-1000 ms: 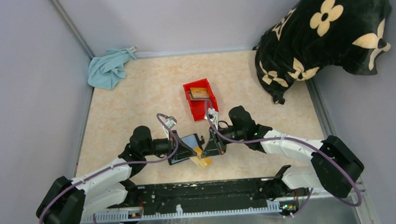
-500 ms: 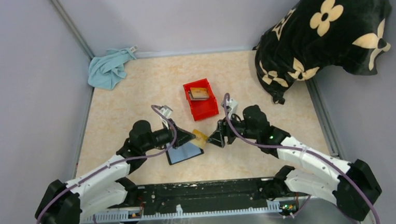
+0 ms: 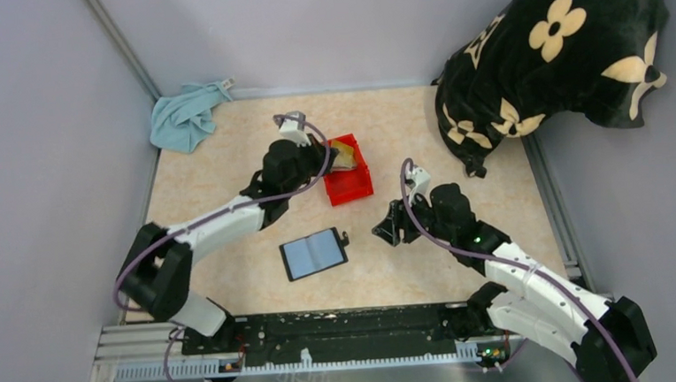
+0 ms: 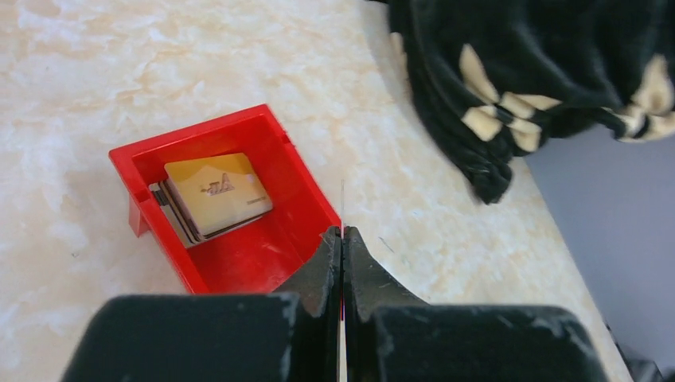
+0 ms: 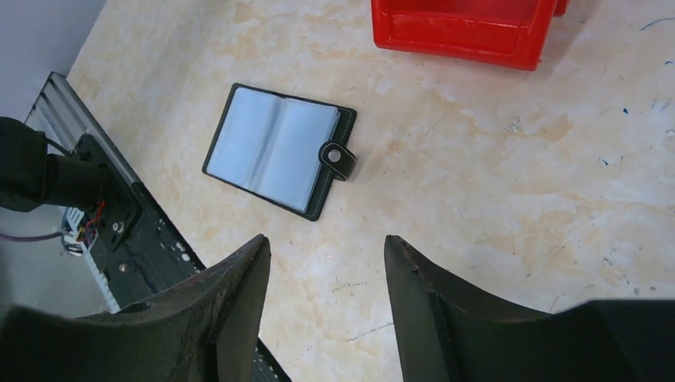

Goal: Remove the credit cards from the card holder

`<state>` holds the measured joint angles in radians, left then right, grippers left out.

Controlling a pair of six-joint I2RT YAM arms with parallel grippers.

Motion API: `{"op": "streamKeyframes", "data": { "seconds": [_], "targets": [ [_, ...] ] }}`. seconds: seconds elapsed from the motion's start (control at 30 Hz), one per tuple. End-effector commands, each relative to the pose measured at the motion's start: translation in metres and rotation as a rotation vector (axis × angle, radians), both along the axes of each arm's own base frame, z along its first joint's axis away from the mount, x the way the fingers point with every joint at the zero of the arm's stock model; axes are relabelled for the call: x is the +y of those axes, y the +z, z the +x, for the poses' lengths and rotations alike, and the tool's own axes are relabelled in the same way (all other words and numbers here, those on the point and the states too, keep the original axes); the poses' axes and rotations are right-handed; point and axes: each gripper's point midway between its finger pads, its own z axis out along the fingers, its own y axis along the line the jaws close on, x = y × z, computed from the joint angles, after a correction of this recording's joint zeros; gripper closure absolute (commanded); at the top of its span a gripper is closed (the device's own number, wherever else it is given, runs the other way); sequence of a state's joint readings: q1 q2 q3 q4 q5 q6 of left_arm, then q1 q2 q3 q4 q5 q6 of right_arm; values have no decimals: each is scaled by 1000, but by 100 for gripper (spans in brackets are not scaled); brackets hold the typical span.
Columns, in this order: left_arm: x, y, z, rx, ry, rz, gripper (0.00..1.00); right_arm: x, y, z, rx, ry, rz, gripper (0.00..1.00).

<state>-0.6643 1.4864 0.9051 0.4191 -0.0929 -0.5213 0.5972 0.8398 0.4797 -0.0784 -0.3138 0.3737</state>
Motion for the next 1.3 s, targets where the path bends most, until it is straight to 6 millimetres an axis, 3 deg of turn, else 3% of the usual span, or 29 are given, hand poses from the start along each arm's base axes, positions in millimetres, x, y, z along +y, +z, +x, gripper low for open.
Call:
{"op": "streamKeyframes", "data": {
  "seconds": [0.0, 0.23, 0.57, 1.27],
  "targets": [
    [0, -2, 38, -4, 147, -64, 100, -8, 9, 4, -58, -19, -3, 45],
    [-8, -19, 69, 9, 215, -54, 100, -14, 4, 3, -54, -30, -9, 46],
    [-4, -60, 91, 123, 324, -45, 100, -6, -1, 7, -32, 14, 3, 46],
    [-9, -100, 94, 233, 362, -63, 100, -10, -5, 6, -29, -1, -1, 46]
  ]
}}
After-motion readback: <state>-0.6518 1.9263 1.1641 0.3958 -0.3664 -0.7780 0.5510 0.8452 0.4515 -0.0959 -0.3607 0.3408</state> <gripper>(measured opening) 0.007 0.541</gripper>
